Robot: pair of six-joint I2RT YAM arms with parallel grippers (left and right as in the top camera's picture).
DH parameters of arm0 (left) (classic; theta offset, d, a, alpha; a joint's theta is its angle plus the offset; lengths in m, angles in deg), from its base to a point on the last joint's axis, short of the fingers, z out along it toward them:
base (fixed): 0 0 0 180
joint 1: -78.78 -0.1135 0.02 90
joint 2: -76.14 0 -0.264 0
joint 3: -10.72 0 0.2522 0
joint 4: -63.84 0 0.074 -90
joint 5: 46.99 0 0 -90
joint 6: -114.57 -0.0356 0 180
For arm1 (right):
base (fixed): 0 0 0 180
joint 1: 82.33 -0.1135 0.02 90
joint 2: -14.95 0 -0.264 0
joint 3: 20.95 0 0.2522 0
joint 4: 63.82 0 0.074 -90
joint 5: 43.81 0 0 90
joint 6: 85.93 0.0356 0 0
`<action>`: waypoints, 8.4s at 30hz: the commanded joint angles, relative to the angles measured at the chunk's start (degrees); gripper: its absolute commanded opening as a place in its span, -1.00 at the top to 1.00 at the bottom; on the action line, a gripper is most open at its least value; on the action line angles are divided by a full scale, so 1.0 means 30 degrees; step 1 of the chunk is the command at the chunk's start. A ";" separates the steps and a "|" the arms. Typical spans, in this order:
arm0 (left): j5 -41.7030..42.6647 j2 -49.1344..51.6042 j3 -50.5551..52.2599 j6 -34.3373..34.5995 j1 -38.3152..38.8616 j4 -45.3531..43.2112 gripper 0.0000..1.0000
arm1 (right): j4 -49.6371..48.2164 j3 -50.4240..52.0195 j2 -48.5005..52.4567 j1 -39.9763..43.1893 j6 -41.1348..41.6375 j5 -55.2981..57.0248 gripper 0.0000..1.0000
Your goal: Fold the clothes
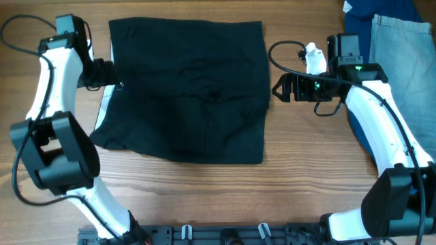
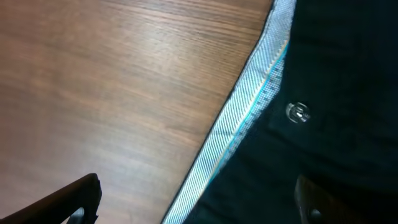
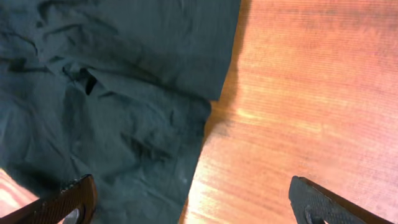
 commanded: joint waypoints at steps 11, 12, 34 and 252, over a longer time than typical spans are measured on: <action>0.2521 -0.7570 0.0022 0.6084 0.0124 0.7876 -0.99 | 0.4233 -0.0007 -0.1231 -0.5151 0.7045 0.3038 -0.99; 0.2463 -0.7577 0.0022 0.6812 0.0124 0.8364 -1.00 | 0.4248 0.0248 -0.1246 -0.5843 0.8349 0.3468 -0.99; 0.1464 -1.0921 1.7063 1.4382 -0.3701 -0.7359 -0.50 | 0.3104 0.1457 -0.1239 -1.0768 1.2786 0.3614 -0.99; 0.0357 -2.2717 1.3158 1.4753 0.1756 0.2688 0.92 | -0.2200 -0.0889 -0.0758 -0.0911 0.4787 0.1464 0.92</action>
